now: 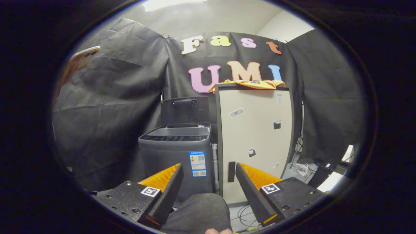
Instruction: Put the clothes into the washing machine and then close the washing machine lid.
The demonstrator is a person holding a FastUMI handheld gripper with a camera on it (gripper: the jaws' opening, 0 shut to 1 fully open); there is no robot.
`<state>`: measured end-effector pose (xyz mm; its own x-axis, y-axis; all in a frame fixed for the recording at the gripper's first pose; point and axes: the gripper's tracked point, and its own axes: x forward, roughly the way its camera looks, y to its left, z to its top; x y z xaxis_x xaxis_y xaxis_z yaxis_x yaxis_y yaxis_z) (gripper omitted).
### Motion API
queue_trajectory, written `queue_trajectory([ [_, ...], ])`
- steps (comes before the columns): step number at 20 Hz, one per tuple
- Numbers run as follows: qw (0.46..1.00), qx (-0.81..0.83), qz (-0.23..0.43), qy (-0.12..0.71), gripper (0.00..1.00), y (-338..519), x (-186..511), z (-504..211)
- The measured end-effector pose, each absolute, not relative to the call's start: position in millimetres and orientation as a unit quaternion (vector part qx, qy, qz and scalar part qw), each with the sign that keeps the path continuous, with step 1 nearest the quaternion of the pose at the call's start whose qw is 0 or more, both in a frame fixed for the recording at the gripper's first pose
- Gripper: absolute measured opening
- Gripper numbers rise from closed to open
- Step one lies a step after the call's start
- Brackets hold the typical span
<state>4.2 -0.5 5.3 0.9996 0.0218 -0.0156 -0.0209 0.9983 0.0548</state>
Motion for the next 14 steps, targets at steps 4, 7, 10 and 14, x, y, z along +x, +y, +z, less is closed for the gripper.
queue_trajectory([
  [4,0.999,0.03,0.012,0.003,0.97,-9,19,20],
  [7,1.0,0.027,0.012,0.003,0.97,-17,33,31],
  [10,1.0,0.026,0.007,-0.004,0.98,-31,55,49],
  [14,0.997,0.074,0.005,-0.006,0.97,-47,88,68],
])
